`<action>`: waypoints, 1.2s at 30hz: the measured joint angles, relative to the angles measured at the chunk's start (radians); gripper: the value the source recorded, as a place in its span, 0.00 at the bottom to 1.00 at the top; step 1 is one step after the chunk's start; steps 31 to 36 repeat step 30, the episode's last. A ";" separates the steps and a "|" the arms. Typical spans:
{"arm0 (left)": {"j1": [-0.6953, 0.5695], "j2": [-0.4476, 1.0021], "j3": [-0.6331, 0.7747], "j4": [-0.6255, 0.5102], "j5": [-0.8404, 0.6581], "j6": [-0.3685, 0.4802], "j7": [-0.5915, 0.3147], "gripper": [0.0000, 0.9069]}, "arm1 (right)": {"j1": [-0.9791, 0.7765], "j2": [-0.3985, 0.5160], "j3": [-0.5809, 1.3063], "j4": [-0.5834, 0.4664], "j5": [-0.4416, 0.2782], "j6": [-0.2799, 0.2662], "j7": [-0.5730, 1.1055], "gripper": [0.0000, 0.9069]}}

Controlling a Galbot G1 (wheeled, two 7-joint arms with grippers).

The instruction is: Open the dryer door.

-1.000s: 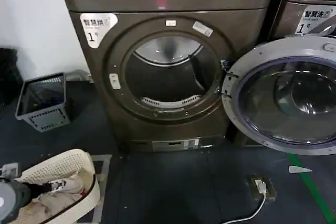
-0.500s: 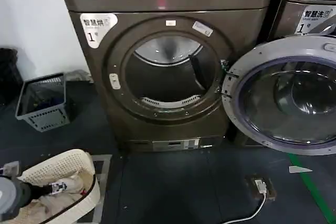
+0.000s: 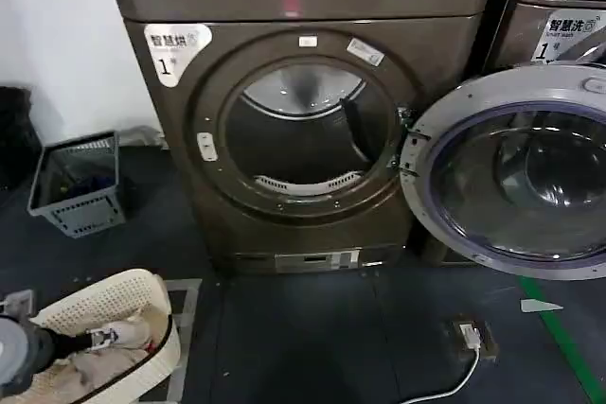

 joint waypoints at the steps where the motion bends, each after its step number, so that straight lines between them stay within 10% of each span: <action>1: 0.000 0.000 0.000 0.001 0.001 0.000 0.000 1.00 | 0.000 0.001 0.000 0.000 0.000 0.001 0.000 1.00; 36: 0.006 0.002 -0.002 0.010 -0.001 0.000 0.000 1.00 | 0.002 0.004 0.004 -0.014 -0.005 0.002 0.021 1.00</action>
